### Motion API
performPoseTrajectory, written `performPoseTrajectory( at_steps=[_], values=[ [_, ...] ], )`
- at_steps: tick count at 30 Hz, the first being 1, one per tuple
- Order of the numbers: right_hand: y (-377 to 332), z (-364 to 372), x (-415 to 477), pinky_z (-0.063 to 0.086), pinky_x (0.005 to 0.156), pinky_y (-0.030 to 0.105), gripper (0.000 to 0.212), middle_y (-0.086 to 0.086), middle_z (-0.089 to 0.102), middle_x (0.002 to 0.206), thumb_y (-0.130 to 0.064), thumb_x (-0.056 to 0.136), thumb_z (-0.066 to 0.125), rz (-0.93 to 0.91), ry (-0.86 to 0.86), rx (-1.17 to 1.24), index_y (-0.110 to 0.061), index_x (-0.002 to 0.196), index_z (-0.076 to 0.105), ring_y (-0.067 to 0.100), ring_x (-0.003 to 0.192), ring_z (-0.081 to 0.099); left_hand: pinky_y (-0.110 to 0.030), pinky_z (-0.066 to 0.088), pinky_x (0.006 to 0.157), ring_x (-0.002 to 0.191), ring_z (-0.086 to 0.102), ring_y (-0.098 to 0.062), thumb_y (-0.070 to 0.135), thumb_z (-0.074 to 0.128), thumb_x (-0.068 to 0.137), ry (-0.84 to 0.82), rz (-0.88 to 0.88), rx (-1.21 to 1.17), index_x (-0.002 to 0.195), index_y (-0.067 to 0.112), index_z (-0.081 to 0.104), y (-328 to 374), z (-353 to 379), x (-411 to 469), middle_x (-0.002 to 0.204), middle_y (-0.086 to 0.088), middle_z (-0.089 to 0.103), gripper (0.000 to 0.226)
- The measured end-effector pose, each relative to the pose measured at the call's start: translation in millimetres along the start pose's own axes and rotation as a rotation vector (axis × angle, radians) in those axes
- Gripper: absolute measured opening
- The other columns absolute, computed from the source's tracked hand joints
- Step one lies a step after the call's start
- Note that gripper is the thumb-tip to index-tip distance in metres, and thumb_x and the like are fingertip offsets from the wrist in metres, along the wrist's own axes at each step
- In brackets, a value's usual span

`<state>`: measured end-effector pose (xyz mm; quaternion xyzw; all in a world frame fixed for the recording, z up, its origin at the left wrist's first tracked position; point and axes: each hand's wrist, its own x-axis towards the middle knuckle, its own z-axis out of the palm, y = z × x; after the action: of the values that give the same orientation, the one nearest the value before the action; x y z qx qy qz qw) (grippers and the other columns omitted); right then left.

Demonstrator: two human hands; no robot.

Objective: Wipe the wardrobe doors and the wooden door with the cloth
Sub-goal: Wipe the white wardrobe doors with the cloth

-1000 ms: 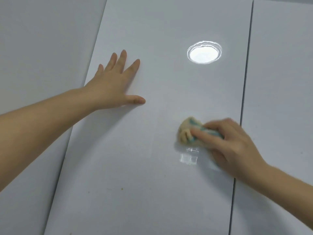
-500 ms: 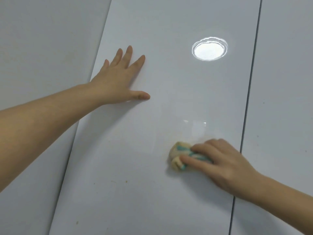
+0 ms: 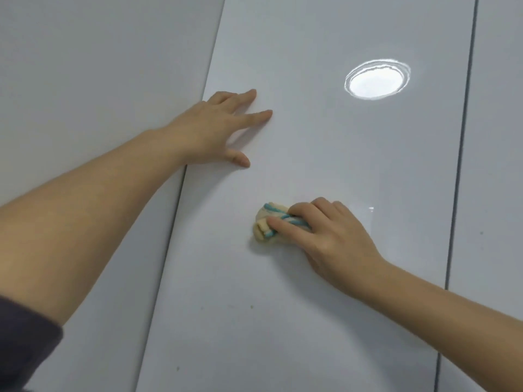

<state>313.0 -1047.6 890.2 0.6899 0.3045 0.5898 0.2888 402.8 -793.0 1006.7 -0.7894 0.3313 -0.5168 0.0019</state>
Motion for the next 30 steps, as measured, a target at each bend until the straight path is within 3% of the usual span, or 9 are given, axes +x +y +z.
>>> performPoseTrajectory(
  at_steps=[2, 6, 10, 14, 18, 21, 27, 30],
  values=[
    [-10.0, 10.6, 16.3, 0.038, 0.057, 0.036, 0.055, 0.011, 0.063, 0.095, 0.012, 0.071, 0.056, 0.115, 0.075, -0.011, -0.015, 0.117, 0.069, 0.029, 0.071, 0.049, -0.046, 0.021, 0.117, 0.149, 0.002, -0.023, 0.058, 0.066, 0.08, -0.027, 0.016, 0.012, 0.15, 0.05, 0.007, -7.5, -0.1, 0.8, 0.164, 0.004, -0.004, 0.092],
    [-43.4, 27.4, 27.4, 0.038, 0.055, 0.036, 0.055, 0.01, 0.061, 0.088, 0.006, 0.087, 0.024, 0.035, 0.073, 0.026, -0.014, 0.113, 0.069, 0.028, 0.068, 0.049, -0.047, 0.012, 0.12, 0.149, -0.014, -0.022, 0.053, 0.071, 0.079, -0.14, -0.023, -0.051, 0.145, 0.06, -0.002, -12.7, -5.2, 3.7, 0.161, 0.008, -0.019, 0.098],
    [-36.1, 37.7, 57.3, 0.034, 0.056, 0.034, 0.053, 0.01, 0.061, 0.096, 0.007, 0.07, 0.048, 0.098, 0.075, -0.004, -0.016, 0.113, 0.067, 0.028, 0.071, 0.048, -0.047, 0.021, 0.118, 0.15, -0.007, -0.022, 0.043, 0.074, 0.081, -0.205, 0.001, 0.074, 0.146, 0.058, -0.004, -15.2, -21.4, 4.6, 0.161, 0.007, -0.018, 0.103],
    [-53.9, 52.7, 81.4, 0.036, 0.056, 0.034, 0.056, 0.013, 0.064, 0.103, 0.004, 0.074, 0.03, 0.166, 0.127, 0.009, -0.014, 0.11, 0.068, 0.029, 0.071, 0.05, -0.047, 0.042, 0.105, 0.15, 0.004, -0.023, 0.04, 0.072, 0.083, -0.21, 0.061, 0.309, 0.147, 0.055, -0.009, -17.3, -34.6, 4.4, 0.162, 0.003, -0.014, 0.104],
    [-57.6, 61.2, 95.2, 0.035, 0.055, 0.034, 0.056, 0.01, 0.064, 0.1, 0.002, 0.076, 0.026, 0.159, 0.132, 0.001, -0.015, 0.109, 0.068, 0.029, 0.07, 0.05, -0.043, 0.044, 0.103, 0.149, 0.008, -0.025, 0.041, 0.073, 0.082, -0.201, 0.093, 0.422, 0.147, 0.052, -0.014, -19.5, -33.7, 5.5, 0.162, -0.002, -0.014, 0.11],
    [-57.3, 67.8, 112.4, 0.032, 0.056, 0.033, 0.056, 0.009, 0.064, 0.095, 0.002, 0.075, 0.025, 0.211, 0.143, -0.015, -0.015, 0.106, 0.068, 0.028, 0.069, 0.049, -0.042, 0.041, 0.105, 0.147, 0.014, -0.024, 0.044, 0.075, 0.08, -0.189, 0.114, 0.469, 0.147, 0.051, -0.014, -23.0, -34.7, 9.3, 0.162, -0.003, -0.01, 0.111],
    [-60.5, 77.0, 124.3, 0.027, 0.056, 0.031, 0.059, 0.006, 0.064, 0.091, 0.006, 0.071, 0.023, 0.188, 0.168, -0.035, -0.015, 0.102, 0.069, 0.027, 0.069, 0.048, -0.047, 0.015, 0.119, 0.149, 0.01, -0.03, 0.051, 0.072, 0.079, -0.19, 0.03, 0.725, 0.148, 0.038, -0.021, -32.7, -39.7, 12.0, 0.162, -0.01, -0.003, 0.117],
    [-58.1, 78.3, 126.3, 0.031, 0.054, 0.031, 0.048, 0.004, 0.065, 0.092, 0.004, 0.069, 0.041, 0.102, 0.14, 0.001, -0.017, 0.1, 0.071, 0.026, 0.069, 0.049, -0.049, 0.01, 0.119, 0.149, 0.01, -0.03, 0.049, 0.069, 0.082, -0.216, 0.019, 0.78, 0.147, 0.035, -0.025, -31.3, -38.2, 10.5, 0.162, -0.012, 0.0, 0.116]
  ],
)
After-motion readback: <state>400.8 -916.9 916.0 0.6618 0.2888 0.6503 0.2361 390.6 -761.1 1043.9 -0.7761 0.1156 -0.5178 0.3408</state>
